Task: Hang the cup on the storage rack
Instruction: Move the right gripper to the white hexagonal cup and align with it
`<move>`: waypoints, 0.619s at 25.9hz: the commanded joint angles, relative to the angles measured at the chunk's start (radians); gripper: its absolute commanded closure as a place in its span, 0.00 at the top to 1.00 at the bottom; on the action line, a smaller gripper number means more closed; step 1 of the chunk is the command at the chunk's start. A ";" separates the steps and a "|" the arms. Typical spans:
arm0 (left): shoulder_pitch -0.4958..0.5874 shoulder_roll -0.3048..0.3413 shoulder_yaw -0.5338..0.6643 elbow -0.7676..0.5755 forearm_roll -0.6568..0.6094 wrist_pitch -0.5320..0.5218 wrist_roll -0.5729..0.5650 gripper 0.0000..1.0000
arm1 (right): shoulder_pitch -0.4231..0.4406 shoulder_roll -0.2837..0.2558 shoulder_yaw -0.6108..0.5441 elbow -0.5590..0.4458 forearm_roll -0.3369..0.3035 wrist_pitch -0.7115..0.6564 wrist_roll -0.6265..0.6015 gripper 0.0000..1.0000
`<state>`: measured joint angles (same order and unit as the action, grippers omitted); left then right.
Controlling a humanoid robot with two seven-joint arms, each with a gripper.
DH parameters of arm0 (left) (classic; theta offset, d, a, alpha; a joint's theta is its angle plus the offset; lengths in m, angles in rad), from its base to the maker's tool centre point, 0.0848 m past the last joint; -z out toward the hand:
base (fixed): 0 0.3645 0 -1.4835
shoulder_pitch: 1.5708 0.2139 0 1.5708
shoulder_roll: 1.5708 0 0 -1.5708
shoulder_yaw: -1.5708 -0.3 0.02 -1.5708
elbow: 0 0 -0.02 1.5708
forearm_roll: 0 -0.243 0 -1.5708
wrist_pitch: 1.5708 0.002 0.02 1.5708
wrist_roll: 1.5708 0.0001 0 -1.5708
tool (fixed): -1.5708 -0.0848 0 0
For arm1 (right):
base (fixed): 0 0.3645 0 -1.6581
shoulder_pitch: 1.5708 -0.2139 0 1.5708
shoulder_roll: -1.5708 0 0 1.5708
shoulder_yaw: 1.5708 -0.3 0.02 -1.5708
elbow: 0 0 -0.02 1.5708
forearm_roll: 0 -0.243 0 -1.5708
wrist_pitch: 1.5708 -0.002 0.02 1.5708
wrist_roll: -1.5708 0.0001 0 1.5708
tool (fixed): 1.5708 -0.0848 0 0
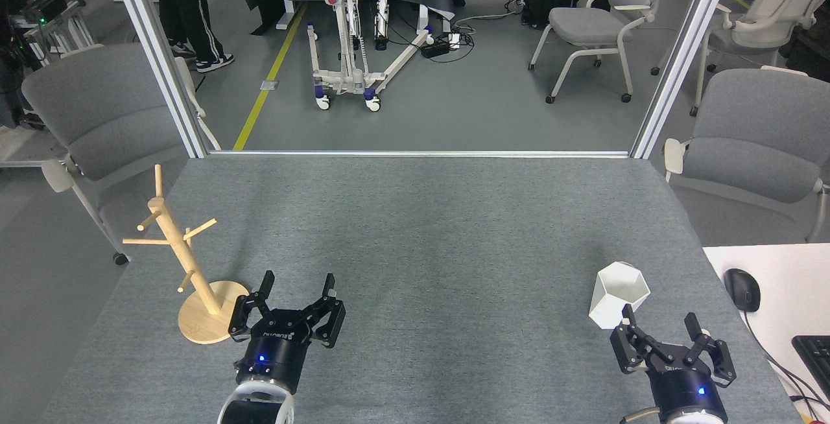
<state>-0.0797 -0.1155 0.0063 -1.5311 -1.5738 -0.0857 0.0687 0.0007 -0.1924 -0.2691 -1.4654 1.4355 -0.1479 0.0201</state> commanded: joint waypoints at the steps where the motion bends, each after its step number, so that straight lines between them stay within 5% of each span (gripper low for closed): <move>1: 0.000 0.002 0.000 -0.001 0.000 -0.003 0.000 0.99 | -0.010 -0.042 -0.015 0.077 -0.007 -0.038 0.000 0.99; 16: -0.005 0.005 0.000 0.000 0.000 -0.005 0.002 0.99 | -0.143 -0.064 0.007 0.260 0.000 -0.090 -0.080 0.99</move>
<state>-0.0843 -0.1115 0.0061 -1.5309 -1.5738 -0.0908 0.0707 -0.1153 -0.2555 -0.2654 -1.2351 1.4354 -0.2176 -0.0570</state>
